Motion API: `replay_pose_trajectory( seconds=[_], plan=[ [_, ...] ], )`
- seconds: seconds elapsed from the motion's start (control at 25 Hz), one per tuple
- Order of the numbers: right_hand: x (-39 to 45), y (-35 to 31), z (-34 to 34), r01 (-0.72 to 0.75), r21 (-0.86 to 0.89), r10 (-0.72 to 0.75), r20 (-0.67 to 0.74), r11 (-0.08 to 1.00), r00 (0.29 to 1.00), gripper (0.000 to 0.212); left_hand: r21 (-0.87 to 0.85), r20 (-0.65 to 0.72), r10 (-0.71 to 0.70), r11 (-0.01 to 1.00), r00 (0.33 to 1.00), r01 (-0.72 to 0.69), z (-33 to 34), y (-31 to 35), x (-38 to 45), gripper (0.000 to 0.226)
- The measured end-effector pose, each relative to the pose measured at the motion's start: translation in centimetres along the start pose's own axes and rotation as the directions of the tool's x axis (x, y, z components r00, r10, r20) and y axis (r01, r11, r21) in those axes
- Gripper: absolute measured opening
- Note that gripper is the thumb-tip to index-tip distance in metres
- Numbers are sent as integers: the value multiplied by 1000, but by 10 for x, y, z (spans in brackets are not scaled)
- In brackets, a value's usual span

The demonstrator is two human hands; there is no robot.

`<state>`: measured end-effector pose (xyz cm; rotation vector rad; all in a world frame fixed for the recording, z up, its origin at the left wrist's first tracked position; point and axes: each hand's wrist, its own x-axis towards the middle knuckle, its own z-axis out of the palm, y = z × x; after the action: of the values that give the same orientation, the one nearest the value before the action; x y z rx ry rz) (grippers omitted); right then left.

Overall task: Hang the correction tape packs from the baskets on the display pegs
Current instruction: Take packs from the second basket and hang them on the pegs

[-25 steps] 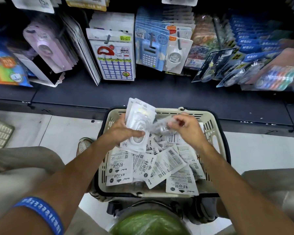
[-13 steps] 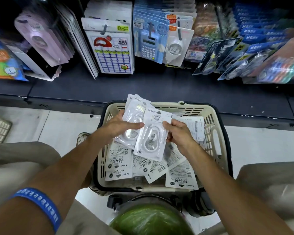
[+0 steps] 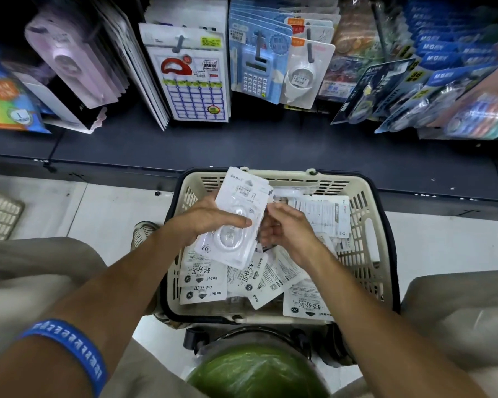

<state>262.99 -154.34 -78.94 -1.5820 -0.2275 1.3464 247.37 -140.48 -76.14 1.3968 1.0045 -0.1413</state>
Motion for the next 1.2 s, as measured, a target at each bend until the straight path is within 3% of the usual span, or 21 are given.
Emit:
replay_pose_trajectory(
  seconds=[0.04, 0.12, 0.16, 0.2, 0.28, 0.48, 0.6, 0.72, 0.8, 0.88, 1.04, 1.2],
  plan=[
    [-2, 4, -14, 12, -135, -7, 34, 991, 999, 5, -1, -39, 3, 1000, 999, -3, -4, 2, 0, 42],
    [-5, 18, -35, 92, -578, 45, 218, 811, 975, 32, -54, -106, -26, 998, 994, 20, -12, 7, 0, 46],
    [-7, 24, -34, 153, -687, 106, 320, 711, 941, 46, -92, -122, -42, 995, 992, 31, -15, 8, 0, 52],
    [-8, 28, -26, 195, -710, 147, 389, 676, 909, 54, -132, -128, -50, 991, 990, 33, -17, 9, -1, 57],
    [-9, 33, -5, 208, -612, 113, 443, 763, 889, 52, -249, -120, -37, 968, 992, 6, -20, 11, -5, 57],
    [-4, -16, -10, 314, -426, -169, 346, 849, 923, 11, -535, -134, -13, 842, 991, -61, -27, 28, -13, 54],
    [-10, -74, -36, 420, -365, -402, 128, 831, 906, 26, -599, -227, 65, 777, 972, -192, -30, 62, -19, 60],
    [-24, -119, -59, 469, -143, -476, -11, 871, 880, 15, -587, -265, 170, 752, 949, -299, -25, 100, -32, 61],
    [-33, -150, -65, 525, -37, -524, -150, 850, 838, 10, -562, -265, 212, 759, 941, -329, -17, 119, -44, 61],
    [-47, -186, -67, 585, -46, -577, -246, 810, 779, 4, -560, -244, 226, 761, 943, -327, -9, 136, -60, 63],
    [-85, -264, -61, 705, -100, -700, -277, 703, 659, 19, -521, -167, 301, 782, 939, -343, -10, 178, -101, 88],
    [-113, -324, -36, 795, -188, -812, -240, 576, 532, 10, -436, -215, 509, 714, 834, -548, -47, 237, -143, 59]
  ],
)
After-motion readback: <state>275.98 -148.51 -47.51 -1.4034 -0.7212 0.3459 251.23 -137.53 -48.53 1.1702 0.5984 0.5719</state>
